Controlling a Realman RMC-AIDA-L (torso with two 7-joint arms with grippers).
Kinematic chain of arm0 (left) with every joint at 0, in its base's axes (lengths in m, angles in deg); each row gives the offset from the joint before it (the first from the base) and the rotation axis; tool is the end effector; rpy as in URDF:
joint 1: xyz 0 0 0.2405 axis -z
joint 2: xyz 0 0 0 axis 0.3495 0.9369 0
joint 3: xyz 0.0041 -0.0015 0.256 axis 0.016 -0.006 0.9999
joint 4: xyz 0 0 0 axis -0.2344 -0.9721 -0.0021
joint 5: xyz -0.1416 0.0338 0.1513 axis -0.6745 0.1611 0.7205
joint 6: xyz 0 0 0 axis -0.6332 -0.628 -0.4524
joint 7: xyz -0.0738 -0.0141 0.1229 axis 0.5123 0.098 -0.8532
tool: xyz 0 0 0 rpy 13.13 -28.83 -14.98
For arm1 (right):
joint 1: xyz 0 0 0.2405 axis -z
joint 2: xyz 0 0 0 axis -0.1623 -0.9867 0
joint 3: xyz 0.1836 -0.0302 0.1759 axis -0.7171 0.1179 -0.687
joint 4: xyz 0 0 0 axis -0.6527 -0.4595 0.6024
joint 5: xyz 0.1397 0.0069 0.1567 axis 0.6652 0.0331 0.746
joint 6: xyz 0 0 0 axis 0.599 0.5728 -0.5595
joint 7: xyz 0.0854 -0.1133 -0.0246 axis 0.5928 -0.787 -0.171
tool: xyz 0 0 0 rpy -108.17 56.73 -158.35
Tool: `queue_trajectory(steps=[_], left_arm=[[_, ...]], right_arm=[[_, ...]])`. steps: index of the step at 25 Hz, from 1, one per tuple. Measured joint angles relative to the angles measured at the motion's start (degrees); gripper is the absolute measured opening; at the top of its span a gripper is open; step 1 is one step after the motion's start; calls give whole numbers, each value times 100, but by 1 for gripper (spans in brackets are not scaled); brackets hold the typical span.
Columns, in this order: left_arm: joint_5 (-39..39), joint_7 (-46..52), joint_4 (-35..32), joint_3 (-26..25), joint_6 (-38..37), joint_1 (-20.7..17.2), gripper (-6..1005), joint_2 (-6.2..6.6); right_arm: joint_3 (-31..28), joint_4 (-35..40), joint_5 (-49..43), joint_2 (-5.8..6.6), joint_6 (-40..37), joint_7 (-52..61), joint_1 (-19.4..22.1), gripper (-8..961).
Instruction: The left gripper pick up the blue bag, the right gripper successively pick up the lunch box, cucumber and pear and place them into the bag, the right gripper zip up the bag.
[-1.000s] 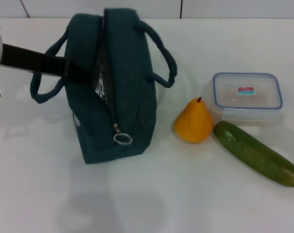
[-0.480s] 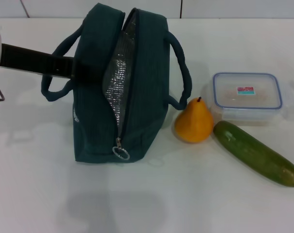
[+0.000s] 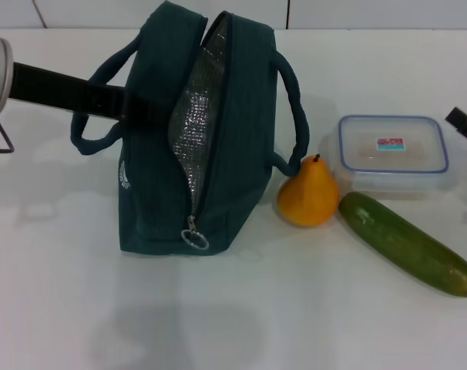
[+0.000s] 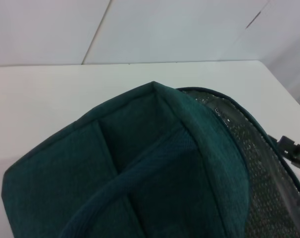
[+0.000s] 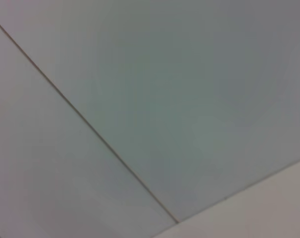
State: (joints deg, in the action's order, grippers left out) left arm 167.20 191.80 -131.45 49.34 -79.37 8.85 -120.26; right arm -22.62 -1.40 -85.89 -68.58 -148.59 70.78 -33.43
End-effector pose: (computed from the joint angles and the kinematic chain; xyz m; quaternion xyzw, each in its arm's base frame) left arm -0.1651 0.3401 0.0742 -0.8697 -0.4666 -0.0866 0.1356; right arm 0.3470 0.3170 0.0083 -0.6910 0.4726 0.4291 0.3392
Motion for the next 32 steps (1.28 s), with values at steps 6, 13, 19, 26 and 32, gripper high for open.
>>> queue_trajectory(steps=[6,13,19,26,32], left_arm=[[24,-10,0,1,8,39,36,2],[24,-27,13,1,17,49,36,2],[24,-40,24,1,52,35,36,-4],[23,-44,36,-2,112,18,36,-7],[20,-44,45,-1,146,4,36,-7]], right_arm=[[271,-99,-14,-3,131,315,-32,870],[544,-89,-18,1,141,650,-18,870],[667,-76,-20,5,52,1047,-24,869],[689,-62,-20,18,-178,1546,-34,869],[698,-40,-20,20,-414,1869,9,870]])
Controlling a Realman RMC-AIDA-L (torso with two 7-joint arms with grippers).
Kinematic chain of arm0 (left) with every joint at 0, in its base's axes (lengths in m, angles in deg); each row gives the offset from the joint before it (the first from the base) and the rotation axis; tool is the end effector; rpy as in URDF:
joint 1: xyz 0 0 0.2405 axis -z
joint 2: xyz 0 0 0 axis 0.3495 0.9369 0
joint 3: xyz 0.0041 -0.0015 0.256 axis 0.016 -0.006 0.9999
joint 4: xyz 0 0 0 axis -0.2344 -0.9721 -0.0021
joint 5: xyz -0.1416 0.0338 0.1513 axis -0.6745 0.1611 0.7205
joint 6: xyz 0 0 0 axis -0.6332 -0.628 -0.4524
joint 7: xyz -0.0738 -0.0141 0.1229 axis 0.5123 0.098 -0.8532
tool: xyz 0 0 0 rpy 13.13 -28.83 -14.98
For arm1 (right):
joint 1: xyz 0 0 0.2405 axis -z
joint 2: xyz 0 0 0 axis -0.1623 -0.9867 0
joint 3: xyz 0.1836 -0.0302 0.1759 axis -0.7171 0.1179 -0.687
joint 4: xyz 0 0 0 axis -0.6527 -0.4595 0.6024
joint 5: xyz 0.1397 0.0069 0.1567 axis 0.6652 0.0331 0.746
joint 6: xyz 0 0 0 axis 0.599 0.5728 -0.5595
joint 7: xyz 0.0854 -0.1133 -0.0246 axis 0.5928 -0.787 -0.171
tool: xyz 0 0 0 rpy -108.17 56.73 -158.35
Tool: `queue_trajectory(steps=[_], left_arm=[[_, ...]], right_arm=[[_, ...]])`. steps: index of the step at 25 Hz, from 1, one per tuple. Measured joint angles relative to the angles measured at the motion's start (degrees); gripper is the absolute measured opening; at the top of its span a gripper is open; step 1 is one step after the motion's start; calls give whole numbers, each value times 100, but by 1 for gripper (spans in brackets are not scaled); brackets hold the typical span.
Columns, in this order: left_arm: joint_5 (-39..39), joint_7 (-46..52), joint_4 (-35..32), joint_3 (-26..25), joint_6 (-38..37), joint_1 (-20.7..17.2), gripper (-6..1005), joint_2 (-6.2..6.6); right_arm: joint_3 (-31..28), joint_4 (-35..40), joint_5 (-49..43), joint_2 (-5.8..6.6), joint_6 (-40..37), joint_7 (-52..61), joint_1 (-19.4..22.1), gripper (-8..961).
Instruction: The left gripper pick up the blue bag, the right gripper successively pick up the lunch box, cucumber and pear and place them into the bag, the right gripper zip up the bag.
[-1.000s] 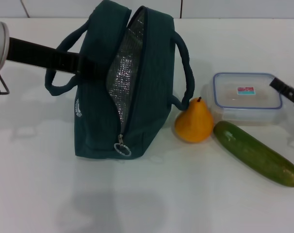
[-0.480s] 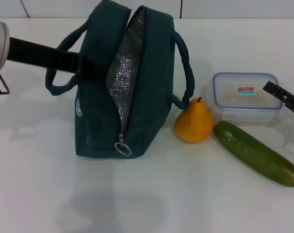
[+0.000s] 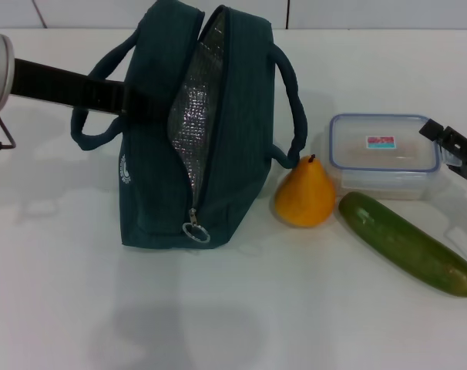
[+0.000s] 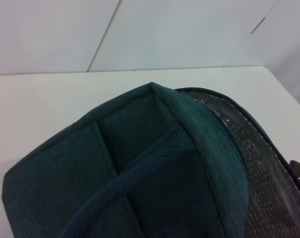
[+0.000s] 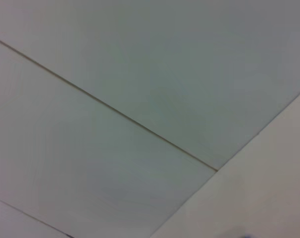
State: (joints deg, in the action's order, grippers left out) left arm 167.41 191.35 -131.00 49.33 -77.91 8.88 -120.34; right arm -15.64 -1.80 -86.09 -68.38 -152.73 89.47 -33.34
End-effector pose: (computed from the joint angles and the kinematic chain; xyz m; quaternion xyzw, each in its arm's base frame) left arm -0.1661 0.3436 0.0739 -0.8685 -0.4653 -0.0919 0.1442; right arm 0.3333 0.3064 -0.0060 -0.6511 0.5665 0.4593 0.2101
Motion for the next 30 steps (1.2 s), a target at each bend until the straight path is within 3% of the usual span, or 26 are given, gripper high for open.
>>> queue_trajectory(steps=[13,18,21,27,30], left_arm=[[-13,11,26,68,-4,2,36,0],[-10,22,26,81,-14,1,36,0],[-8,17,26,81,-17,2,36,0],[-3,2,34,81,-20,8,36,0],[-3,0,34,80,-19,9,36,0]], right_arm=[[238,15,0,30,-142,548,-1,870],[243,15,12,30,-154,558,-11,722],[245,15,19,30,-156,559,-17,473],[261,21,12,16,-162,560,-42,297],[263,23,9,14,-163,548,-44,257]])
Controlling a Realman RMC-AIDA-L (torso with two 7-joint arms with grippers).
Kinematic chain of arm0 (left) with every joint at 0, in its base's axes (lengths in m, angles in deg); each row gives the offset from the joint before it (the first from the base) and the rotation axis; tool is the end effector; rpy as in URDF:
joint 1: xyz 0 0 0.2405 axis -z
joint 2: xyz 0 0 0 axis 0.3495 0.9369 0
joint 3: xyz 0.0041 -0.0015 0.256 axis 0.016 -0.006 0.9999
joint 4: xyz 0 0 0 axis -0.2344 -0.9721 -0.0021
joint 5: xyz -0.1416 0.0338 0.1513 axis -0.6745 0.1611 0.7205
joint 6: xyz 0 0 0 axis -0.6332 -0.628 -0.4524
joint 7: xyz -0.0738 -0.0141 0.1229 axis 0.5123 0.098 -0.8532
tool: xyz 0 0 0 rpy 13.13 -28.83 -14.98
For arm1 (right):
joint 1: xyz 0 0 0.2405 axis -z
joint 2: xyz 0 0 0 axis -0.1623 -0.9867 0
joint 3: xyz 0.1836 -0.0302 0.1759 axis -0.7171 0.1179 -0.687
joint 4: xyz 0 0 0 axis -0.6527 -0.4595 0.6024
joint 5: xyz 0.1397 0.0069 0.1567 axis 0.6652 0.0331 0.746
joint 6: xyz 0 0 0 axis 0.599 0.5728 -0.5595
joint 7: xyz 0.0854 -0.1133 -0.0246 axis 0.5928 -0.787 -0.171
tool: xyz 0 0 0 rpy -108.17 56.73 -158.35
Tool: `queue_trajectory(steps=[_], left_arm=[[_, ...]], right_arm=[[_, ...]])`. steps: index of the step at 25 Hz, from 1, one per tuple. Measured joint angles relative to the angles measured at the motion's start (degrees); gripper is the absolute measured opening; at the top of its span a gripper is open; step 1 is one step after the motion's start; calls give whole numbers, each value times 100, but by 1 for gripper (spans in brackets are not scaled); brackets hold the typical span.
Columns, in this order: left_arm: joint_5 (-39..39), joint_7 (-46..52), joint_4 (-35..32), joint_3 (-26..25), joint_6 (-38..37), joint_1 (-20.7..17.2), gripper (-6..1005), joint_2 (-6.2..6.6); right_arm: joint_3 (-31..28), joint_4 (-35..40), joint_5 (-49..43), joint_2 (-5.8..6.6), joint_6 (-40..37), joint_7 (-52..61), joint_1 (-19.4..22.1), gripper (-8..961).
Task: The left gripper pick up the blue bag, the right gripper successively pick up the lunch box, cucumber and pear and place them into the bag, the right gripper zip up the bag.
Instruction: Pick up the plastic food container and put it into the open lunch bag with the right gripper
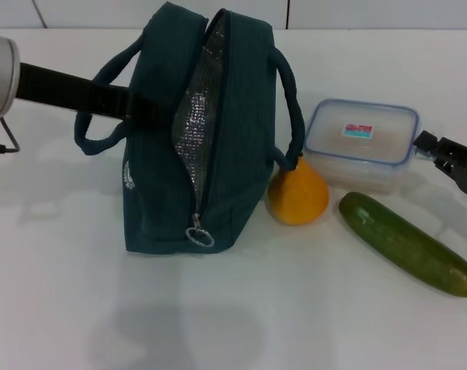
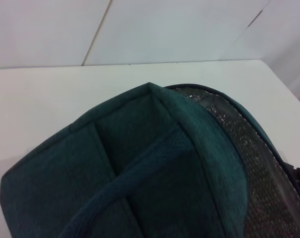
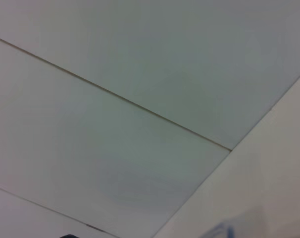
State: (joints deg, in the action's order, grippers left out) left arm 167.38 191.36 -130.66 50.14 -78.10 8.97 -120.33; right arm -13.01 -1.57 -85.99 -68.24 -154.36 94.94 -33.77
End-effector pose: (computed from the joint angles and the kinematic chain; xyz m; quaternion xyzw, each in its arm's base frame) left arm -0.1651 0.3427 0.0703 -0.8709 -0.4640 -0.0861 0.1373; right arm 0.3259 0.3055 -0.0091 -0.6430 0.5875 0.4621 0.1669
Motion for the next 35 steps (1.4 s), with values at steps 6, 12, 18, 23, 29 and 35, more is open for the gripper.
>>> queue_trajectory(steps=[6,12,18,23,29,35], left_arm=[[0,-92,44,0,13,-7,36,0],[-24,-168,247,-55,55,16,36,3],[-52,-197,273,-170,130,-14,36,24],[-61,-260,275,-273,132,-29,36,12],[-64,-276,281,-273,127,-57,36,9],[-64,-280,282,-272,74,-72,36,8]], right_arm=[[0,62,-1,-9,-2,-57,13,178],[-48,148,35,-29,-7,-62,76,113],[-69,156,132,-20,-75,-91,124,96],[-72,218,417,10,-306,-138,214,96],[-163,312,580,32,-688,-150,257,96],[-430,322,611,34,-1196,-254,255,96]])
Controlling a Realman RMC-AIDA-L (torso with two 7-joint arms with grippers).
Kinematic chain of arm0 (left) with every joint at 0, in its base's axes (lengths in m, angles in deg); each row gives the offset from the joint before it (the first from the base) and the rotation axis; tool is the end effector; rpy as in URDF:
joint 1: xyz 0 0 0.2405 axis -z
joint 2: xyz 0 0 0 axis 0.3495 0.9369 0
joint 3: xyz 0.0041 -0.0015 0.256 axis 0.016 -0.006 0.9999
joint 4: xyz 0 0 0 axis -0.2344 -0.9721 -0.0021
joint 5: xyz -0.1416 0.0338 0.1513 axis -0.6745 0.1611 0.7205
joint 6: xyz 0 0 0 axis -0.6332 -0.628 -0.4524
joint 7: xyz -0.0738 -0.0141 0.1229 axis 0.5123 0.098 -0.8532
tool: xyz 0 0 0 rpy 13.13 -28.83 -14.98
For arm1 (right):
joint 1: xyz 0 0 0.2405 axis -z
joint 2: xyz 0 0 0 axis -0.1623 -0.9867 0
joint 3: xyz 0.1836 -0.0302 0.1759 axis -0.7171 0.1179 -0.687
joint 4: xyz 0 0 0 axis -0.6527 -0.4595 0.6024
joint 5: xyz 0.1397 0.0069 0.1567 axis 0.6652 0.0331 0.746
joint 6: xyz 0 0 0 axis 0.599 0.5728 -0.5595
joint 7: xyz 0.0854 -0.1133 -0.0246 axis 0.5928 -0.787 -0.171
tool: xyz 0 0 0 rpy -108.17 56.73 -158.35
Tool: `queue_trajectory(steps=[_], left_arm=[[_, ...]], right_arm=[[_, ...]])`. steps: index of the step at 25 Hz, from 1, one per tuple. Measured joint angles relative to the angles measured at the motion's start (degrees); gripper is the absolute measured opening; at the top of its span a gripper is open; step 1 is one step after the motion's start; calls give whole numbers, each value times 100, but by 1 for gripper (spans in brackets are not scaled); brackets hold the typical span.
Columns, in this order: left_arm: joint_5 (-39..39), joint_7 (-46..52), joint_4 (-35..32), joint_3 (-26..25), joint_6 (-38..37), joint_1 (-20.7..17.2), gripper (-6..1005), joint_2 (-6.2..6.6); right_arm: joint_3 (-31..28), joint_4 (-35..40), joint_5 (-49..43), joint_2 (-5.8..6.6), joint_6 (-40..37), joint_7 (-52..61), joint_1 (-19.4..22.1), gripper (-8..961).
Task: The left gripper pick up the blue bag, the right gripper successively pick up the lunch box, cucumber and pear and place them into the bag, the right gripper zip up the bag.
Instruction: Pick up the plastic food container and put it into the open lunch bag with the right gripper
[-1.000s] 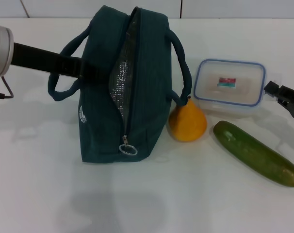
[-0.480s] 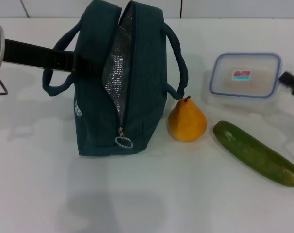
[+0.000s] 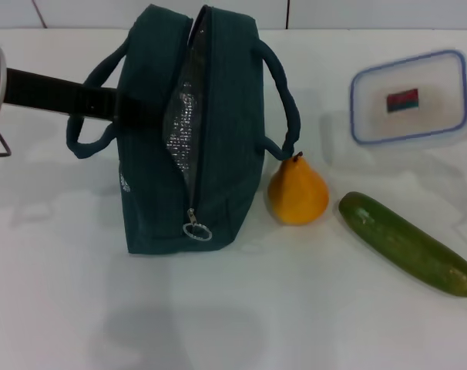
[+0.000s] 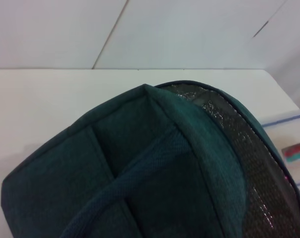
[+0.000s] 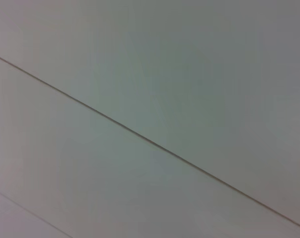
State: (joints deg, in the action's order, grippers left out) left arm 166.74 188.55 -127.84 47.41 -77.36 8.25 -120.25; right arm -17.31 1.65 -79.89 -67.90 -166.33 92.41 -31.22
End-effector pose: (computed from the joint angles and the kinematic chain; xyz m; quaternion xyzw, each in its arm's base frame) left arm -0.1802 0.3438 0.0734 -0.8635 -0.4738 -0.1018 0.1401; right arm 0.3150 0.2986 0.0346 -0.6328 0.5014 0.5642 0.1727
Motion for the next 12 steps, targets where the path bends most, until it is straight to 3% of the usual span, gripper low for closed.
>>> queue_trajectory(steps=[12], left_arm=[[1,29,-4,17,-156,-18,36,34]], right_arm=[[-86,134,437,2,-495,-24,-109,95]])
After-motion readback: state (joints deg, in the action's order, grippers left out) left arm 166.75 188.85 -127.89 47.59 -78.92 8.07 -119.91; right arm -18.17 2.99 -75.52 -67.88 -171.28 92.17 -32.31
